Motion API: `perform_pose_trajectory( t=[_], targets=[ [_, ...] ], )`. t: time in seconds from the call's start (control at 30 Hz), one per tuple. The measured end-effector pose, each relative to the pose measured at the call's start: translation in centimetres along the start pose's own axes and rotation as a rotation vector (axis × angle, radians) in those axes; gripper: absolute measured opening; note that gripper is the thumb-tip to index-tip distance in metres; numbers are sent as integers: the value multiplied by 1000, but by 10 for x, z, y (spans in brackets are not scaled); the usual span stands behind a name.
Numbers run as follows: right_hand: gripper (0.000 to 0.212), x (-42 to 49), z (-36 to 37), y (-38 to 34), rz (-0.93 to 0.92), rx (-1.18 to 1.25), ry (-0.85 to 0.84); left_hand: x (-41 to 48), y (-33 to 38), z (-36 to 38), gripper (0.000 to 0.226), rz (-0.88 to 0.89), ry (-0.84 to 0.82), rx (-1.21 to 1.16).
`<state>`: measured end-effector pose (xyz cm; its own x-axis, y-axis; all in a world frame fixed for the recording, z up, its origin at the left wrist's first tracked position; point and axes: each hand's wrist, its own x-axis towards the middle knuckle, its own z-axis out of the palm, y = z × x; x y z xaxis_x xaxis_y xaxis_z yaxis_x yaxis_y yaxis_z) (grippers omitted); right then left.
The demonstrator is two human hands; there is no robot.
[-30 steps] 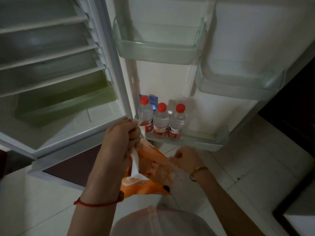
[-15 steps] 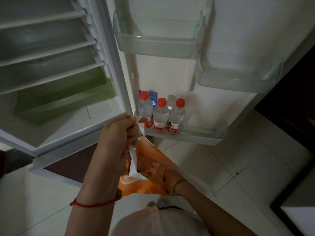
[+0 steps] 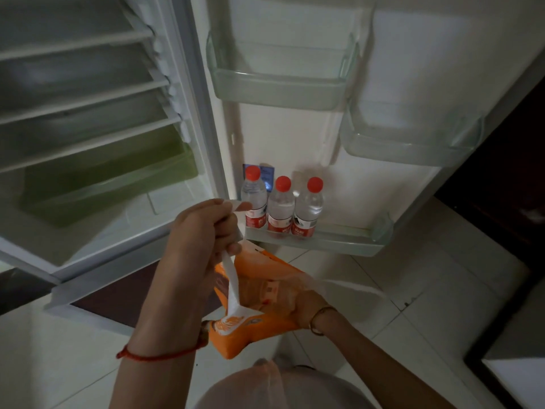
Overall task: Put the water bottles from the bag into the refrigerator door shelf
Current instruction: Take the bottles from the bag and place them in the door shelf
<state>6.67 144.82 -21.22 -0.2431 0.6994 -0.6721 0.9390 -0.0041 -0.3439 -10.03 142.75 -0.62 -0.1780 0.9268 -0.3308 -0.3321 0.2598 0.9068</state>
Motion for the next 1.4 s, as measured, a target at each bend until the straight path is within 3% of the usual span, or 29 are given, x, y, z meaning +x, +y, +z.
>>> perform_pose_trajectory(
  t=[0.1,0.17,0.23,0.27,0.43,0.5,0.73,1.0,1.1,1.3,1.4],
  targets=[
    [7,3,-9,-5,-46,27,107,3,-1,-1,16,-3,-27,0],
    [13,-1,-16,-10,-72,86,172,6,-2,0,17,-12,-44,-4],
    [40,-5,-26,-14,-74,114,258,8,-3,0,17,-19,-52,-16],
    [44,-8,-32,-15,-65,122,303,9,-4,0,16,-25,-62,-22],
    [27,-27,-55,-13,-41,134,476,11,-9,8,25,-86,-102,-31],
    [28,-42,-65,-10,-37,197,568,12,-10,15,34,-85,-106,-35],
    [28,-91,-115,2,6,423,842,28,-7,35,29,-63,-116,46],
    [34,-117,-148,12,-87,467,1085,43,-9,40,26,-27,-64,50],
    [33,-110,-153,17,-158,463,1147,46,-14,41,29,-21,-39,21],
    [29,-62,-157,31,-215,402,1179,44,-17,47,61,-41,-23,-17],
    [28,-33,-160,42,-192,360,1143,45,-18,52,44,-34,-18,7]
  ],
)
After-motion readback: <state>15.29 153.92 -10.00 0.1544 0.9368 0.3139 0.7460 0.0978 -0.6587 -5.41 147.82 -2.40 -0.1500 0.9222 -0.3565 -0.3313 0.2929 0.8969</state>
